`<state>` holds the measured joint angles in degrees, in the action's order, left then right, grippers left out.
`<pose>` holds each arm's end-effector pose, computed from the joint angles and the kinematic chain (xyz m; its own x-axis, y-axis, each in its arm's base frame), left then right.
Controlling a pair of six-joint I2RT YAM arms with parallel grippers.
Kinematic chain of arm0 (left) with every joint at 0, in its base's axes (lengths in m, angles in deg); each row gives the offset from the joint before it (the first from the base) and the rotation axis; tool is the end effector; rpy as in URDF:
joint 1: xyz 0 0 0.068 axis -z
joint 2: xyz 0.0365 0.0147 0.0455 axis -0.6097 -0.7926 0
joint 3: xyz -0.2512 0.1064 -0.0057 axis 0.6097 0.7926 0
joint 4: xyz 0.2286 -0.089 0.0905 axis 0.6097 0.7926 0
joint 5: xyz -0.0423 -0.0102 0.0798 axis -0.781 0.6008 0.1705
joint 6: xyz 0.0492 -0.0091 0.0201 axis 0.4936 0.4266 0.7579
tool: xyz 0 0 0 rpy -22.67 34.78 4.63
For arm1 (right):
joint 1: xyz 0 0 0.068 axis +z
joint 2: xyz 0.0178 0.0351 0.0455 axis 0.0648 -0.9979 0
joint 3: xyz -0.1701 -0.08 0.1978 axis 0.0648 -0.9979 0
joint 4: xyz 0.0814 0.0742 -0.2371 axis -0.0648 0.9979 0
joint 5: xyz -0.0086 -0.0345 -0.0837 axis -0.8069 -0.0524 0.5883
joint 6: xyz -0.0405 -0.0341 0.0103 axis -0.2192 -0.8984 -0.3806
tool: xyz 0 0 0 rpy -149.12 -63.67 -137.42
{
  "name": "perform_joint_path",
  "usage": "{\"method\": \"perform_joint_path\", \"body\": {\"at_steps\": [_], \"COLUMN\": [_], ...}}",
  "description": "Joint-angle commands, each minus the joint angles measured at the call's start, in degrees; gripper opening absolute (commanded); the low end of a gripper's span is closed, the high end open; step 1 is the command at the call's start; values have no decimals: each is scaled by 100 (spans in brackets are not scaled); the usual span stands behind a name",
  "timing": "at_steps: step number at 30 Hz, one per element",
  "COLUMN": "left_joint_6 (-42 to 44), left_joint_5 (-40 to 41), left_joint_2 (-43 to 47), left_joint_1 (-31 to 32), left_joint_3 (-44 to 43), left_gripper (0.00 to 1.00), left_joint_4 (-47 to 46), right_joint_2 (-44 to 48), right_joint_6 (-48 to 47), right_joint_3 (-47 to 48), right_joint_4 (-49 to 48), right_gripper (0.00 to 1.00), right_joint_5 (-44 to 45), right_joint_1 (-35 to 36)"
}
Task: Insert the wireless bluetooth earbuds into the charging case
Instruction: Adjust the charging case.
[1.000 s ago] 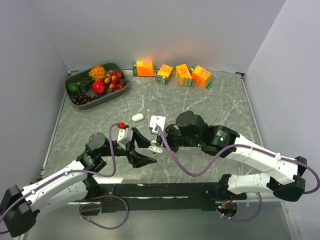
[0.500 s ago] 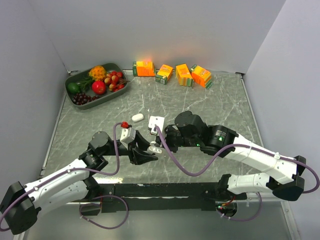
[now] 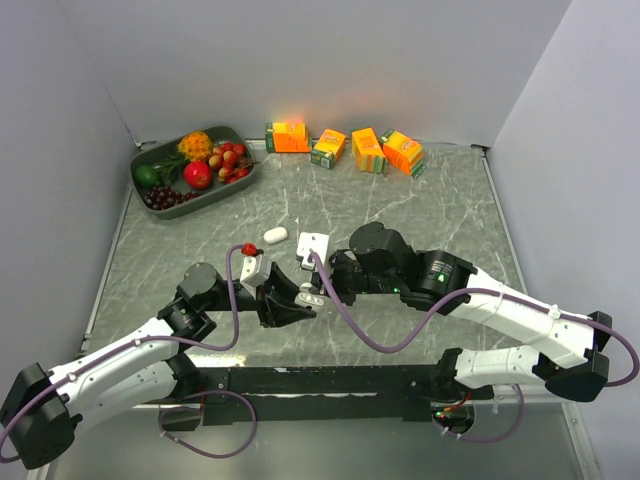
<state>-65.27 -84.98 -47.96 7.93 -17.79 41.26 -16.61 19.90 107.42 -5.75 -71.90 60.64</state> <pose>0.1123 -0.1503 0.2808 -0.2303 -0.1000 -0.9680 0.9729 -0.0429 -0.2271 0.0982 0.2188 0.3887 0.0638 -0.5073 -0.8594 -0.9746 0.1537 -0.1631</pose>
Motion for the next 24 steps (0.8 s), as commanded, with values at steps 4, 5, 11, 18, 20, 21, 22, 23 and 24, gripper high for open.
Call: {"method": "perform_joint_path", "body": {"at_steps": [4, 5, 11, 18, 20, 21, 22, 23, 24], "left_joint_6": [-69, -69, -130, -148, -130, -130, -130, -121, -113], "left_joint_5": [-141, -124, -98, 52, 69, 78, 87, 87, 113], "left_joint_2": [49, 40, -39, 40, 49, 58, 49, 49, 58], "left_joint_1": [-6, -6, -6, -6, -6, -6, -6, -14, -6], "left_joint_3": [-150, -159, -211, -203, -211, -211, -220, -220, -238], "left_gripper": [36, 38, 53, 55, 53, 53, 51, 50, 49], "left_joint_4": [-218, -209, -112, -60, -42, -42, -51, -60, -60], "right_joint_2": [87, 96, 140, 210, 245, 246, 246, 254, 246], "right_joint_6": [-45, -36, -36, -89, -98, -106, -115, -115, -107], "right_joint_3": [285, 285, 294, 259, 207, 206, 198, 189, 180], "right_joint_4": [-184, -184, -210, -202, -245, -237, -228, -219, -219], "right_gripper": [0, 0, 0, 0, 0, 0, 0, 0, 0], "right_joint_5": [-22, -13, 22, 259, 338, 347, 356, 382, 391], "right_joint_1": [33, 24, 33, 42, 42, 42, 42, 42, 50]}}
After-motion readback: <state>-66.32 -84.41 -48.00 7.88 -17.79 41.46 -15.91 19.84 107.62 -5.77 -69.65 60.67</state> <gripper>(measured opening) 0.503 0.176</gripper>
